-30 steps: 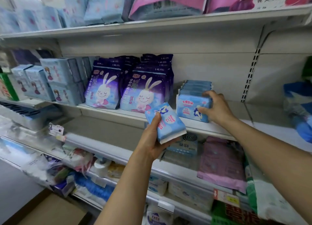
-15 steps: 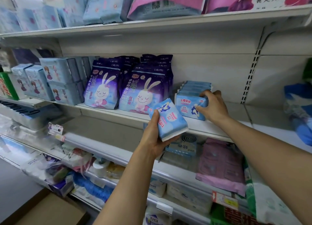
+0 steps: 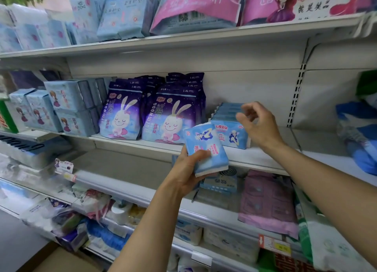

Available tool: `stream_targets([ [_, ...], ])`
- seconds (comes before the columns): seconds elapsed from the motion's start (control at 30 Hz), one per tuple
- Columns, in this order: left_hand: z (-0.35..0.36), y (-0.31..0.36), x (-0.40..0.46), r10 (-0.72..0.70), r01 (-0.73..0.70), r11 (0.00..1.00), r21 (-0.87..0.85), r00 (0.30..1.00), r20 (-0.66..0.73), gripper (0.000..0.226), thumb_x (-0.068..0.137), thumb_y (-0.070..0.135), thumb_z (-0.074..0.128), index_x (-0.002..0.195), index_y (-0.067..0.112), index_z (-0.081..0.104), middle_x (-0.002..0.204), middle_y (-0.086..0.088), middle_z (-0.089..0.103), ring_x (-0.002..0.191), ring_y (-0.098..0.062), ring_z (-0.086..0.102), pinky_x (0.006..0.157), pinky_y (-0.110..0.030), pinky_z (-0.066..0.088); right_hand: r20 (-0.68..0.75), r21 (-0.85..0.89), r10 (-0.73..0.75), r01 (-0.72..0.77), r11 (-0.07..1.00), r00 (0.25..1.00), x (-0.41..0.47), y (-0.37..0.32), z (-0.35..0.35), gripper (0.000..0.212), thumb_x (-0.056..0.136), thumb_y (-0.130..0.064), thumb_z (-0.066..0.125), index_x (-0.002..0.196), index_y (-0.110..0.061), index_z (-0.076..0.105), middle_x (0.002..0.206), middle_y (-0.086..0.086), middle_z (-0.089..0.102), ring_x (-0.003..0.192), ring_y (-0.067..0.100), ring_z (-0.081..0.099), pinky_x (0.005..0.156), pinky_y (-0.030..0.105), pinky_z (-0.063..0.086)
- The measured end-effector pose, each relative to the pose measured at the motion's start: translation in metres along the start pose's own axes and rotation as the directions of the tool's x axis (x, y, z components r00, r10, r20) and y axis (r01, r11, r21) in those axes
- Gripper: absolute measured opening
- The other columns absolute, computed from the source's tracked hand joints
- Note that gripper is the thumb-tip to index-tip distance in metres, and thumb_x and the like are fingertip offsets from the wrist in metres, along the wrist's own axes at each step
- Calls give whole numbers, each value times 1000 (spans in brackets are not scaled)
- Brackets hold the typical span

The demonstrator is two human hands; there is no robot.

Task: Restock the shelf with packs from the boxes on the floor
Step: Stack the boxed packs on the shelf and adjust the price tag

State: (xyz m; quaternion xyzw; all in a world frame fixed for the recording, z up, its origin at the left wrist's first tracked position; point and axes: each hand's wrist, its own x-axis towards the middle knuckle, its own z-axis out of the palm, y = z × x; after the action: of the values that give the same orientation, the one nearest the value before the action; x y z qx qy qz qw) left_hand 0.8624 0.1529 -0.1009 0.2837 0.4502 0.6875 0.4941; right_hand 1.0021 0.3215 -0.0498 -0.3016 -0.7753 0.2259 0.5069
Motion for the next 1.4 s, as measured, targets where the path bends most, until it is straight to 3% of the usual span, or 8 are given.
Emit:
stream_targets([
  [0.1, -2, 5, 2, -37, 17, 980, 200, 995, 94, 49, 84, -4, 66, 127, 17, 56, 105, -9, 72, 82, -22, 72, 60, -34, 58, 502, 105, 147, -228, 968, 852, -9, -18, -10, 31, 83, -33, 73, 109, -17, 67, 105, 7, 70, 95, 19, 64, 88, 29, 49],
  [0.2, 1, 15, 6, -59, 7, 922, 388, 991, 122, 54, 80, -4, 73, 125, 22, 59, 110, -11, 71, 87, -21, 72, 64, -34, 58, 669, 48, 161, -258, 965, 726, -21, -20, -18, 30, 80, -26, 78, 97, -3, 70, 87, 5, 69, 77, 9, 59, 74, 25, 44],
  [0.37, 11, 24, 24, 115, -74, 924, 376, 989, -90, 67, 74, 3, 82, 132, 17, 50, 116, -11, 65, 88, -22, 70, 60, -27, 57, 508, 188, 256, -396, 899, 823, -33, -3, -26, 16, 81, -9, 74, 96, -8, 68, 74, -9, 68, 51, -8, 55, 47, 6, 37],
  [0.53, 21, 21, 47, 200, -150, 962, 229, 957, -210, 55, 83, 0, 72, 131, 13, 49, 112, -6, 64, 110, -25, 63, 104, -40, 47, 275, 236, 364, -429, 872, 890, -49, 11, -13, 25, 74, -10, 81, 94, -13, 67, 86, -2, 70, 59, -4, 63, 52, 12, 47],
  [0.87, 25, 16, 64, 140, -99, 977, 188, 965, -221, 49, 92, -6, 55, 137, 11, 44, 130, -7, 60, 101, -14, 62, 63, -15, 49, 82, -58, 416, -412, 909, 906, -47, 22, 17, 43, 71, -24, 83, 100, -12, 54, 98, 2, 64, 88, 19, 62, 79, 37, 53],
  [1.07, 26, 12, 69, 132, -82, 978, 192, 954, -268, 49, 91, 1, 60, 136, 13, 47, 135, -10, 55, 125, -24, 51, 101, -31, 39, 104, -178, 433, -411, 894, 896, -46, 19, 16, 51, 72, -30, 81, 106, -12, 48, 109, 2, 61, 98, 23, 59, 84, 41, 50],
  [1.27, 26, 15, 67, 144, -84, 982, 172, 914, -378, 42, 90, 7, 61, 129, 19, 50, 132, -9, 58, 122, -25, 53, 105, -36, 40, 82, -179, 418, -399, 899, 905, -52, 10, 9, 56, 74, -33, 80, 111, -15, 42, 107, -4, 51, 95, 18, 55, 83, 36, 47],
  [1.4, 24, 20, 56, 170, -159, 985, 62, 878, -447, 31, 92, 5, 58, 118, 21, 51, 119, -4, 57, 93, -15, 56, 81, -26, 42, 36, -165, 424, -413, 896, 905, -62, 7, 6, 59, 77, -37, 77, 117, -13, 43, 110, 0, 52, 98, 19, 53, 83, 35, 46],
])
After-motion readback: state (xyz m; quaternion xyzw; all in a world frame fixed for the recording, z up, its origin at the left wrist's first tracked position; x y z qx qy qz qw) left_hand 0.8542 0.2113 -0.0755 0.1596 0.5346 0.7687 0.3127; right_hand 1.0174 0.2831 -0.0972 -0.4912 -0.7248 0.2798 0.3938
